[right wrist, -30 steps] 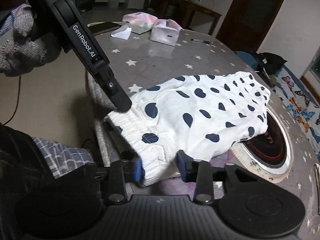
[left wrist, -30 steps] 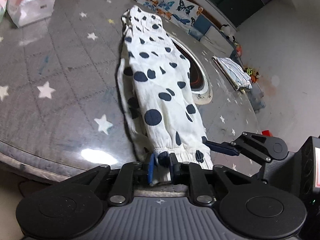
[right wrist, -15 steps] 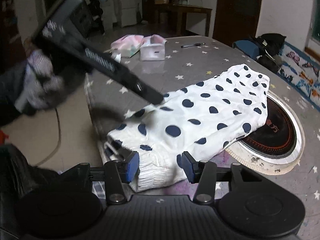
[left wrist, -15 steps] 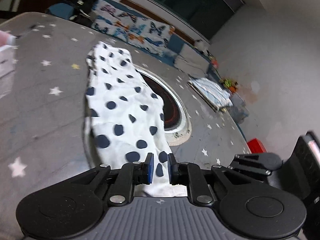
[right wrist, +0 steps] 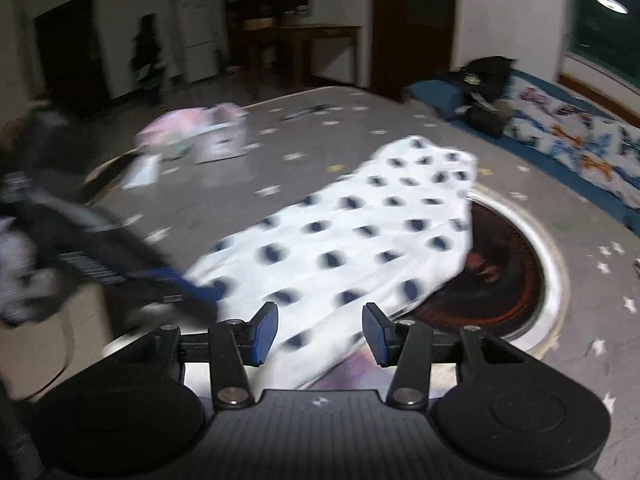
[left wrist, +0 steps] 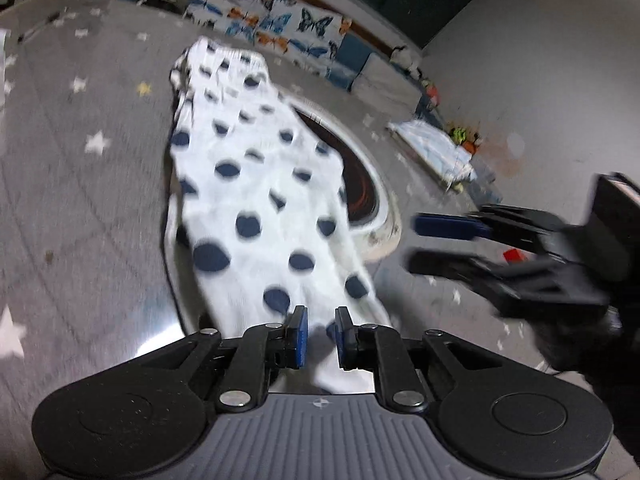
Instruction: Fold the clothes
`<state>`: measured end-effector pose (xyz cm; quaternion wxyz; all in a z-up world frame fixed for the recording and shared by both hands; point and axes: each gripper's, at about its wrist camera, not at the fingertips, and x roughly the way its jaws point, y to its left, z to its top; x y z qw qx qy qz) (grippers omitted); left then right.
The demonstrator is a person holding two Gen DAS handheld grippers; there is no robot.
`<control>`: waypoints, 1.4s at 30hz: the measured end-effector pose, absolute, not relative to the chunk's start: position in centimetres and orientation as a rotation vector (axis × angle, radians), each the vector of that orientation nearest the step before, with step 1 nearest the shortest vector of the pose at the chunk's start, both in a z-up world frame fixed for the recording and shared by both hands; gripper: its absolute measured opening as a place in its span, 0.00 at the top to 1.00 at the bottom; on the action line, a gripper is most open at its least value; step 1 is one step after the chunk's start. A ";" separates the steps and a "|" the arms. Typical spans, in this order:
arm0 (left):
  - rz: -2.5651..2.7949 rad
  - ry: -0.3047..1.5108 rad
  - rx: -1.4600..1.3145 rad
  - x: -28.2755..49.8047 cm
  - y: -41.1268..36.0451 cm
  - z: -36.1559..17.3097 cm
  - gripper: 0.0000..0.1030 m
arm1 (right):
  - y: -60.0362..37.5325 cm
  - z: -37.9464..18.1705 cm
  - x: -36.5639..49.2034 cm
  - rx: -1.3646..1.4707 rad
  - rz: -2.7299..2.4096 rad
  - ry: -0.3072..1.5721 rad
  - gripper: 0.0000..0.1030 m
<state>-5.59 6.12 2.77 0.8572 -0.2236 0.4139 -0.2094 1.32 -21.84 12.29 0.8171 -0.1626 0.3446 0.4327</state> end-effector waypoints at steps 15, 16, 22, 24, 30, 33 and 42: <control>-0.365 0.859 -0.400 1.6 6.0 3.3 0.84 | -24.2 6.8 13.0 -0.136 0.731 0.842 0.65; -0.372 0.862 -0.392 2.0 5.6 3.2 0.84 | -24.2 6.6 13.3 -0.133 0.732 0.843 0.65; -0.409 0.867 -0.316 4.7 2.5 3.2 0.83 | -23.9 5.5 14.8 -0.078 0.781 0.862 0.71; -0.418 0.865 -0.292 5.7 1.7 3.1 0.83 | -23.7 5.8 14.9 -0.056 0.815 0.854 0.75; -0.423 0.886 -0.271 7.6 0.5 1.9 0.83 | -23.2 6.5 14.8 -0.003 0.916 0.831 0.82; -0.424 0.893 -0.271 8.0 0.4 1.4 0.83 | -22.7 6.8 14.6 -0.008 0.948 0.825 0.83; -0.399 0.903 -0.291 8.5 0.6 0.5 0.84 | -21.4 7.0 13.7 0.008 1.040 0.811 0.82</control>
